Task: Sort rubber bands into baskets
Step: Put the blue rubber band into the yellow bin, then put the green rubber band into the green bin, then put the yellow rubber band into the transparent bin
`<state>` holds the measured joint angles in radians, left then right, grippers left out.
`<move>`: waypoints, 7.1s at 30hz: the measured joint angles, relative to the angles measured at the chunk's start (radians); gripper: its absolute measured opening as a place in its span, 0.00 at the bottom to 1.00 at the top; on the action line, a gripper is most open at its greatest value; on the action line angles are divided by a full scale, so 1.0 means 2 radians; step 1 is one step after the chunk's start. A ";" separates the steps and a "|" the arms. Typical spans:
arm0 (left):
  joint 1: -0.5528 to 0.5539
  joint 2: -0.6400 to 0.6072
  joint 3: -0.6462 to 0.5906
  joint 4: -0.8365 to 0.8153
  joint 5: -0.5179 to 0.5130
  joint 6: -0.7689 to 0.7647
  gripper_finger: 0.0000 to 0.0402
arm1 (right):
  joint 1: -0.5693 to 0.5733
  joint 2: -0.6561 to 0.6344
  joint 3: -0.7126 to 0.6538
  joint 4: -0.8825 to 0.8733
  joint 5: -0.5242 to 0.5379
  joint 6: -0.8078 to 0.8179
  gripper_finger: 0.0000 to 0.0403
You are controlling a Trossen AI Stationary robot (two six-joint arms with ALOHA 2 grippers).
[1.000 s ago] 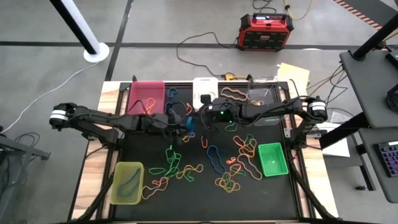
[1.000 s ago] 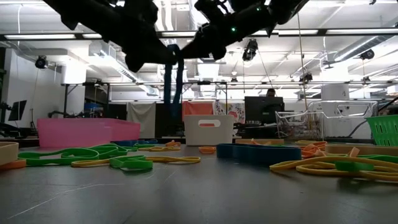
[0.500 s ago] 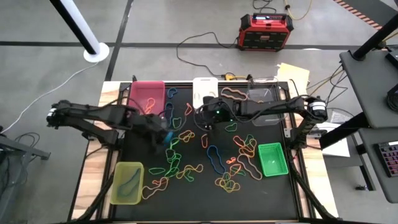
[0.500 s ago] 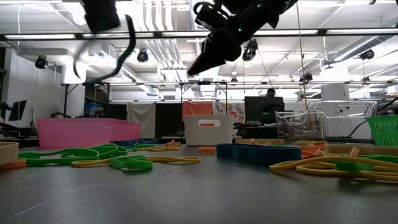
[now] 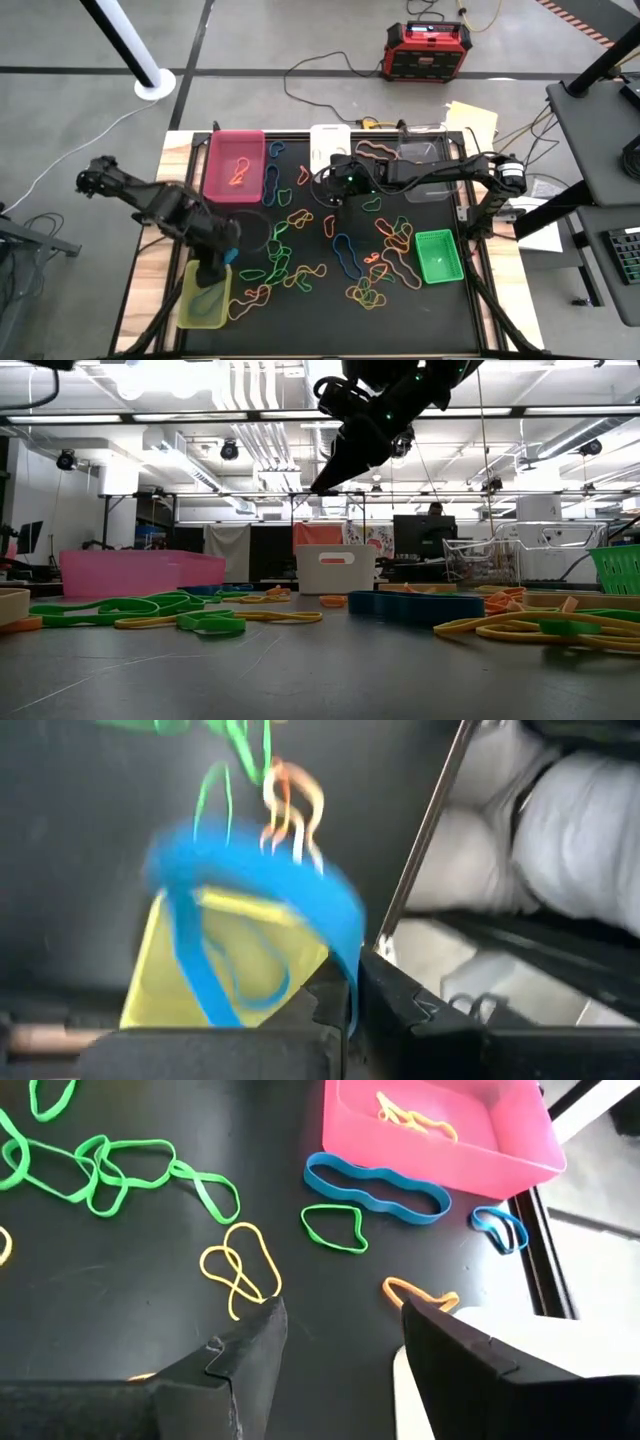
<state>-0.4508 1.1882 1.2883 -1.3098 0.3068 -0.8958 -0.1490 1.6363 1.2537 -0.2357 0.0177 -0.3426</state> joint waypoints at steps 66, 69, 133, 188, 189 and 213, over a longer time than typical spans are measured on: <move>0.128 -0.095 -0.227 0.381 -0.250 0.426 0.29 | -0.001 -0.037 -0.077 -0.302 0.005 0.179 0.48; 0.151 -0.120 -0.261 0.423 -0.245 0.442 0.29 | -0.006 -0.037 -0.099 -0.275 0.004 0.180 0.48; 0.315 -0.149 -0.361 0.612 -0.241 0.509 0.29 | -0.024 -0.148 -0.113 -0.250 -0.063 0.214 0.02; 0.314 -0.104 -0.354 0.610 -0.153 0.438 0.29 | 0.086 -0.284 -0.203 -0.102 0.086 0.300 0.28; 0.314 -0.090 -0.351 0.610 -0.145 0.434 0.29 | 0.084 -0.284 -0.203 -0.078 0.088 0.276 0.27; 0.305 0.193 -0.306 0.650 -0.144 0.468 0.29 | 0.075 -0.283 -0.240 0.013 0.079 0.216 0.33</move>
<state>0.1596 1.5732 0.6762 -0.0099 0.0181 0.0394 0.0013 1.0698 0.7740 -0.2100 0.1767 0.0895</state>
